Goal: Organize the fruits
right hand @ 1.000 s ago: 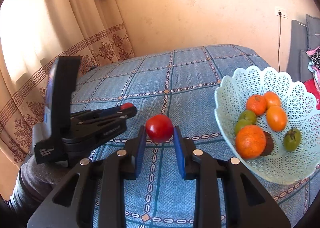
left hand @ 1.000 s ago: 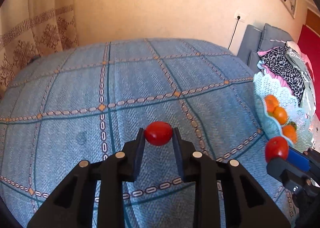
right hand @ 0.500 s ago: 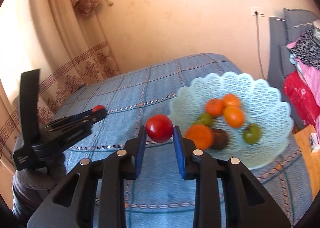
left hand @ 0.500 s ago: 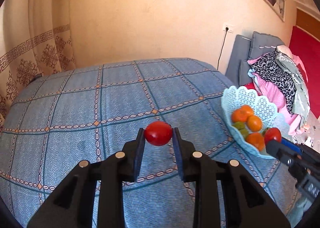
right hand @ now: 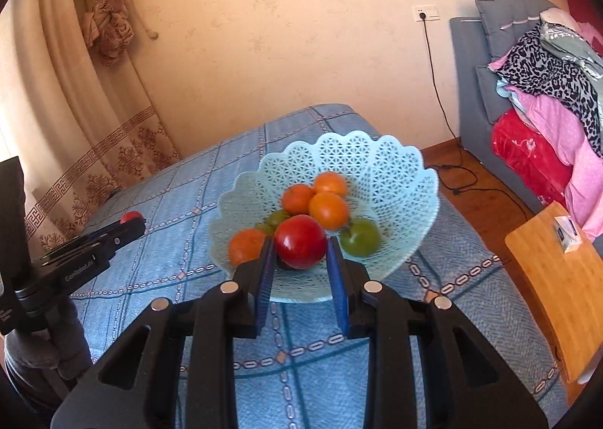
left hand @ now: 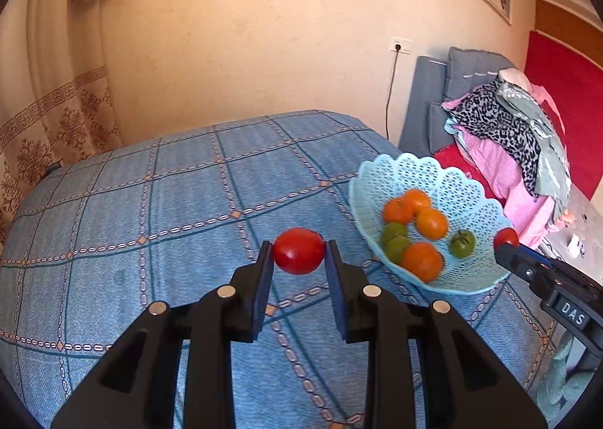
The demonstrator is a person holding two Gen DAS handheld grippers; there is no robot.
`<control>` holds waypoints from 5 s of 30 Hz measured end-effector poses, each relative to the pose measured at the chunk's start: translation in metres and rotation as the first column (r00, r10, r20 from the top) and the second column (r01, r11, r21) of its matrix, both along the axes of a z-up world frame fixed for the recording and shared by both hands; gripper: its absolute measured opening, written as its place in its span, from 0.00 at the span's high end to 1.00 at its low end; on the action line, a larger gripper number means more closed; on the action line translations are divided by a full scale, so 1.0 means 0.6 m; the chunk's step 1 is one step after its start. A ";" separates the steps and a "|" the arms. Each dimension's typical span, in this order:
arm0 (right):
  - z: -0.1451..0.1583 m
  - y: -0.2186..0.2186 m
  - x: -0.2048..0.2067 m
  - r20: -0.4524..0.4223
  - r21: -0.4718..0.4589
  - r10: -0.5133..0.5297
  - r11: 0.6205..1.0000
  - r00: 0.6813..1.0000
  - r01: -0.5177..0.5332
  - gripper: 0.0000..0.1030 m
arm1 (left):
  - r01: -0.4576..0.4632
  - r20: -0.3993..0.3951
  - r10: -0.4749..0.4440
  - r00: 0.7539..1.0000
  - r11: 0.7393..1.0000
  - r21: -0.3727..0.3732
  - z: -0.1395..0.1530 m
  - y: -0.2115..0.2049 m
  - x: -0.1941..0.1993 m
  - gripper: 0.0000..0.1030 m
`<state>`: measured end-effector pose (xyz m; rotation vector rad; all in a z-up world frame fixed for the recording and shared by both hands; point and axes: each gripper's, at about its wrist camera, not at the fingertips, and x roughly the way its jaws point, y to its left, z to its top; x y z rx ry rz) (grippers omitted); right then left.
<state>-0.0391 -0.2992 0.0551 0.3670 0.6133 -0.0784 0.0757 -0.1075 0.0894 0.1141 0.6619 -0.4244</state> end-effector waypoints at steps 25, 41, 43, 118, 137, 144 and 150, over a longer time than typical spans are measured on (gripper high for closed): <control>0.000 -0.044 -0.024 0.069 -0.036 -0.086 0.995 0.994 0.088 0.36 | 0.077 0.032 -0.080 0.996 0.994 0.074 0.005 -0.102 -0.022 0.72; -0.006 -0.066 -0.034 0.059 -0.095 -0.146 0.984 0.988 0.151 0.22 | 0.147 0.038 -0.152 0.988 0.983 0.108 -0.007 -0.167 -0.014 0.72; -0.007 -0.069 -0.033 0.049 -0.103 -0.160 0.981 0.986 0.164 0.22 | 0.157 0.036 -0.162 0.986 0.982 0.104 -0.009 -0.172 -0.012 0.72; 0.016 -0.018 -0.035 0.017 -0.275 -0.088 0.957 0.996 0.089 0.02 | -0.143 0.215 0.091 0.972 0.960 0.240 0.016 -0.106 -0.073 0.05; 0.003 -0.013 -0.023 -0.023 -0.302 -0.089 0.950 0.996 0.078 0.02 | -0.130 0.208 0.074 0.975 0.954 0.272 0.008 -0.120 -0.075 0.05; 0.002 -0.010 -0.022 -0.021 -0.327 -0.093 0.941 0.995 0.081 0.02 | -0.138 0.203 0.082 0.976 0.951 0.278 0.002 -0.122 -0.070 0.05; -0.001 -0.012 -0.019 -0.026 -0.329 -0.100 0.940 0.995 0.086 0.02 | -0.143 0.193 0.091 0.977 0.951 0.276 0.000 -0.120 -0.066 0.05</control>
